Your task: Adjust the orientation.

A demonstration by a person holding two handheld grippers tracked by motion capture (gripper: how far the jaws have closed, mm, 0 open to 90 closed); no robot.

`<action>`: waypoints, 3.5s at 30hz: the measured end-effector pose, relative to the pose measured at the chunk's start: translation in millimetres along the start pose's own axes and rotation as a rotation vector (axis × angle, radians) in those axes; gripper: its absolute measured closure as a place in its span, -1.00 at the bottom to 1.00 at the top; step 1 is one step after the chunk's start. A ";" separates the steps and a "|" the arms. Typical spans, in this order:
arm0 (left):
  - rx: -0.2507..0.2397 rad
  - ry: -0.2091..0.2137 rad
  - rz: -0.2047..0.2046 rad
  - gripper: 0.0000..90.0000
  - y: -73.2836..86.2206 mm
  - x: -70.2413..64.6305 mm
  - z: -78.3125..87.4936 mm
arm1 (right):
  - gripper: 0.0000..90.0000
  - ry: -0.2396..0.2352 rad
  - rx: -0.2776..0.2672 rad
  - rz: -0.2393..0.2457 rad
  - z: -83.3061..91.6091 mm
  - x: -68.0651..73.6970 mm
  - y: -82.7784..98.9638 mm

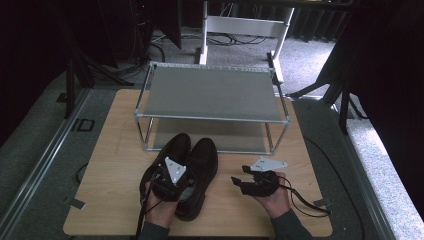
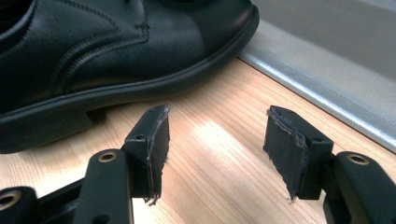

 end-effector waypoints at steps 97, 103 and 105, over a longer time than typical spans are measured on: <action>0.202 0.176 0.053 0.41 82.7 126.5 -24.9 | -0.09 -0.047 0.189 0.094 -74.8 26.4 -8.4; 0.205 0.184 0.046 0.45 79.4 121.9 -28.3 | 0.02 -0.066 0.193 0.102 -80.1 31.2 -14.6; 0.203 0.188 0.046 0.52 78.3 120.6 -29.0 | 0.20 -0.106 0.202 0.106 -80.6 34.5 -15.4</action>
Point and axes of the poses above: each handheld gripper's, and its own axes: z roughly backward along the jaws, y roughly out of its underside, x roughly to its left, the point moved 3 cm from there along -z, roughly forward along the jaws, and after that the axes turned 11 degrees about x, right-handed, at the moved point
